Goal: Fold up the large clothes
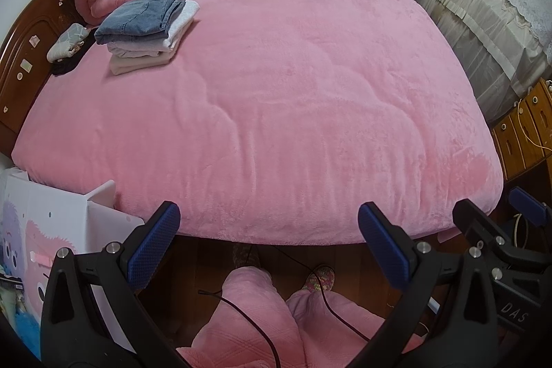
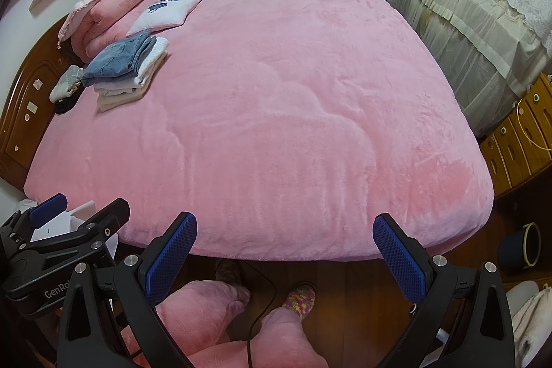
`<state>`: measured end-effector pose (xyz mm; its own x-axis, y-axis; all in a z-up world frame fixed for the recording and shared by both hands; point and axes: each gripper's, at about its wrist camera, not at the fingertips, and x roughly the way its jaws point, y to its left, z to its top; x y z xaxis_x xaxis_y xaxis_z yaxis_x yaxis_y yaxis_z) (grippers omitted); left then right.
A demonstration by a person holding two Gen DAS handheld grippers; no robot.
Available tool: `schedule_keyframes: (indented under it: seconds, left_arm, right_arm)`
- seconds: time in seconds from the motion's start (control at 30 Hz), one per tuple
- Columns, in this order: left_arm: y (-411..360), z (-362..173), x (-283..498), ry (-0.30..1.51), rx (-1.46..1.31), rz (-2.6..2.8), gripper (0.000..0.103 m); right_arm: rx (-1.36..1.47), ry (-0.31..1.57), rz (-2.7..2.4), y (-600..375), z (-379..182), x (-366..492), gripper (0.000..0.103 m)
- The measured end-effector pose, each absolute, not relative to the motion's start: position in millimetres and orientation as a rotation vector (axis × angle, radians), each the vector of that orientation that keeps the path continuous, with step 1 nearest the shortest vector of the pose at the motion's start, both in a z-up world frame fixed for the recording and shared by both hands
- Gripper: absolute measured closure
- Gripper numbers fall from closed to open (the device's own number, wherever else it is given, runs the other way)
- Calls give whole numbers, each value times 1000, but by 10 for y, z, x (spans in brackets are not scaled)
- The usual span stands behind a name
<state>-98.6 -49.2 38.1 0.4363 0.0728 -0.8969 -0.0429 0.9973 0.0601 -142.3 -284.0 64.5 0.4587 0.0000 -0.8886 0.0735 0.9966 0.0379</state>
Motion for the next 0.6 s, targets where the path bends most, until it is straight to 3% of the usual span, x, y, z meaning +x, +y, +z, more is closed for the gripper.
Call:
schedule_keyframes:
  seconds: [0.6]
  left_arm:
    - [-479, 356, -950, 1127, 34, 66, 1]
  right_arm:
    - [75, 1099, -46, -2858, 648, -1400, 0]
